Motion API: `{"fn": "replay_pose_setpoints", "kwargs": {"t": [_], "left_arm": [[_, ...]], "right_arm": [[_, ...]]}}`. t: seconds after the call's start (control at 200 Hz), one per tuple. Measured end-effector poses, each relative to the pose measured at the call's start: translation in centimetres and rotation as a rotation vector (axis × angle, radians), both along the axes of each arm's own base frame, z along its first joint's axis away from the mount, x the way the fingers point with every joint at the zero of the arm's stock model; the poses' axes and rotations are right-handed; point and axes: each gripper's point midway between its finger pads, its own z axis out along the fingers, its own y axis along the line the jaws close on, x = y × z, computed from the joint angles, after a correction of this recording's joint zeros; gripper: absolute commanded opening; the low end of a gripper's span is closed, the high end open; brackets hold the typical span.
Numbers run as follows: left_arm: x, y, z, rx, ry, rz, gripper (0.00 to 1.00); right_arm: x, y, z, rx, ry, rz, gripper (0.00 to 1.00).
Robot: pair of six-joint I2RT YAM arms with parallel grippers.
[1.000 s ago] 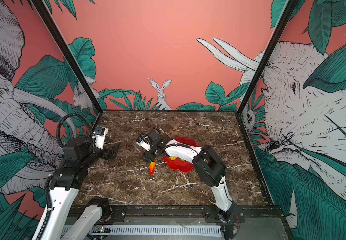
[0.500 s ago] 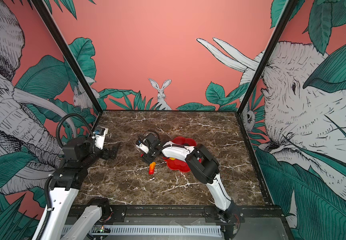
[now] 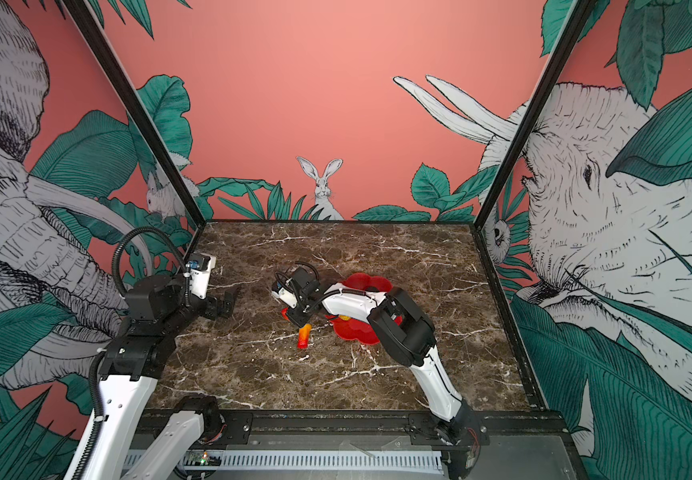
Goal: Place and organize the fake fruits in the fruit bowl
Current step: 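Move the right gripper to the red-orange mangoes and grasp one, then lift the mango with the right gripper into the red bowl and release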
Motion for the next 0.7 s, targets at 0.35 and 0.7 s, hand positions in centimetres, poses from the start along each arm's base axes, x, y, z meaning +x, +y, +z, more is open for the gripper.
{"fn": "replay_pose_setpoints", "kwargs": {"t": [0.35, 0.7], "left_arm": [[0.0, 0.0, 0.0, 0.0, 0.001, 0.0, 1.0], [0.0, 0.0, 0.0, 0.0, 0.001, 0.001, 1.0]], "right_arm": [[0.6, -2.7, 6.4, 0.079, -0.062, -0.029, 0.02], [5.7, -20.4, 12.5, 0.069, -0.247, -0.502, 0.0]]}}
